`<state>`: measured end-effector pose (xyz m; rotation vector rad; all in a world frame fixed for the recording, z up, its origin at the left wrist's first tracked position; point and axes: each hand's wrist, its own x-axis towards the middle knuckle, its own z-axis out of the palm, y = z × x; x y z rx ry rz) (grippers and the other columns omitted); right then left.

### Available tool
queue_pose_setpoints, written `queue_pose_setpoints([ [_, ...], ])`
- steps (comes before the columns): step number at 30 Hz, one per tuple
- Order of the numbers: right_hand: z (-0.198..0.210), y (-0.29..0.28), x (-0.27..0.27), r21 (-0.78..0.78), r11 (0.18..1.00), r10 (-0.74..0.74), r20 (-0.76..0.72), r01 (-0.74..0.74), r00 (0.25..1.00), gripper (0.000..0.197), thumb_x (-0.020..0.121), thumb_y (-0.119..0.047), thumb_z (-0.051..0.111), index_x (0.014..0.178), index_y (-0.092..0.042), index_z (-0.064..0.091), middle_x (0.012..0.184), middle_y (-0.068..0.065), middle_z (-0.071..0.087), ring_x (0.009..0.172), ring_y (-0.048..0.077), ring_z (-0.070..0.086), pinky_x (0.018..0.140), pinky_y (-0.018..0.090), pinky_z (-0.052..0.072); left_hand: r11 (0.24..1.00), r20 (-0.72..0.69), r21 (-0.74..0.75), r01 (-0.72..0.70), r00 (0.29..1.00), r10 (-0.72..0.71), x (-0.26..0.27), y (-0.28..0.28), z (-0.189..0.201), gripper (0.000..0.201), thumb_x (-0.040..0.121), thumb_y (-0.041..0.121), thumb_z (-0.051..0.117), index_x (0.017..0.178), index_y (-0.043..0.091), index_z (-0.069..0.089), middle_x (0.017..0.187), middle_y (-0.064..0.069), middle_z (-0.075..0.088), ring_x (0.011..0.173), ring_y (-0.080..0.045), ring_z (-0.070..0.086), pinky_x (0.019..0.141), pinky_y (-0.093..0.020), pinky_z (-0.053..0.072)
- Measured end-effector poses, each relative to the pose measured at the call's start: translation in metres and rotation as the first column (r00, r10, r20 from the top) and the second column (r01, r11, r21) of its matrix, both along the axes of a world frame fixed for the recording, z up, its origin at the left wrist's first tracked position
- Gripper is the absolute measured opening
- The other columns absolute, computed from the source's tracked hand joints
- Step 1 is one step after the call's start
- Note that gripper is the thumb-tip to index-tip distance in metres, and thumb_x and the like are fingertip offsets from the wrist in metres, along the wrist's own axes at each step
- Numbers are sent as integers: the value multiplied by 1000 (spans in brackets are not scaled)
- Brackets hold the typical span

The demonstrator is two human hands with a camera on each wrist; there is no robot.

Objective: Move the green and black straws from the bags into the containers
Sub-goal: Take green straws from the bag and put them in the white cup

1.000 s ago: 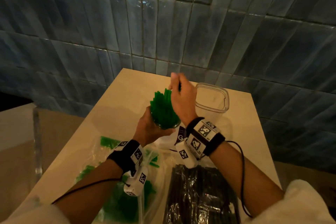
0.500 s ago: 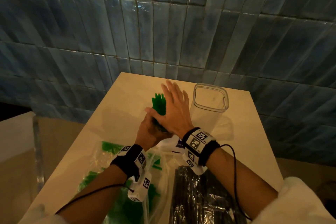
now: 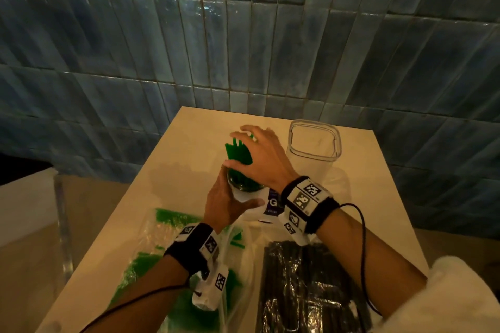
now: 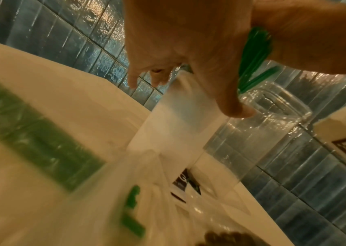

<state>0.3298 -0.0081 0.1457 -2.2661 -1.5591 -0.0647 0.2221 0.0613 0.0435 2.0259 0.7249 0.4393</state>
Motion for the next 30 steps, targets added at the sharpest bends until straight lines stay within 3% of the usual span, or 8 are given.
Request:
queue_pose_setpoints([
  [2, 4, -16, -8, 169, 985, -34, -64, 45, 997, 56, 87, -52, 54, 134, -23, 46, 144, 5, 37, 133, 21, 31, 113, 42, 17, 999, -178, 49, 5, 984, 4, -21, -5, -13, 129, 50, 79, 63, 148, 19, 4, 154, -7, 20, 138, -23, 27, 112, -39, 28],
  [6, -9, -62, -45, 535, 844, 29, -109, 34, 994, 29, 89, -34, 51, 105, -12, 61, 111, 6, 56, 103, 13, 50, 91, 24, 42, 997, -490, 17, 75, 870, -57, -71, -22, -33, 124, 56, 87, 46, 147, 21, -5, 157, -8, 3, 143, -31, 5, 114, -52, 16],
  [9, -33, -83, -69, 51, 996, 89, -361, -76, 928, 25, 94, -33, 46, 106, -15, 60, 109, -1, 54, 96, 6, 48, 86, 21, 44, 991, -690, -18, 131, 716, -107, -101, -34, -52, 117, 66, 85, 43, 147, 22, -13, 155, -7, -15, 142, -34, -13, 114, -56, 5],
  [12, -65, -85, -86, -395, 892, 34, -424, -219, 905, 28, 97, -28, 44, 115, -13, 59, 122, 2, 51, 109, 15, 50, 95, 30, 43, 991, -738, -16, 135, 667, -103, -113, -37, -64, 88, 87, 62, 40, 148, 15, -2, 155, -17, -5, 142, -39, -7, 113, -59, 6],
  [15, -93, -75, -99, -438, 837, 56, -529, -329, 847, 23, 94, -12, 46, 111, -7, 60, 121, 8, 54, 102, 20, 54, 86, 28, 45, 993, -747, -30, 110, 658, -96, -111, -36, -60, 56, 100, 34, 24, 149, 12, 6, 154, -22, 1, 141, -41, -3, 114, -55, 6],
  [20, -131, -51, -103, -433, 838, 117, -454, -333, 883, 42, 83, -4, 59, 124, -3, 50, 129, 12, 43, 104, 31, 54, 88, 40, 52, 975, -676, -143, 168, 703, -220, -101, -40, -17, 51, 103, 24, 14, 147, 19, -11, 155, -19, -9, 143, -35, -4, 116, -46, 3],
  [26, -153, -33, -92, -515, 824, 141, -212, -234, 967, 67, 87, -28, 60, 141, 0, 31, 146, 20, 29, 135, 37, 26, 114, 47, 20, 956, -666, -178, 232, 687, -290, -101, -41, -1, 52, 101, 30, 20, 149, 23, 0, 157, -11, 3, 142, -30, 14, 116, -45, 15],
  [30, -146, -34, -87, -530, 825, 92, -215, -195, 972, 78, 89, -39, 57, 147, -6, 17, 155, 17, 14, 143, 33, 12, 118, 46, 7, 948, -667, -191, 256, 674, -317, -100, -45, 12, 54, 101, 33, 23, 149, 28, -1, 157, -12, -2, 142, -32, 14, 115, -45, 20],
])
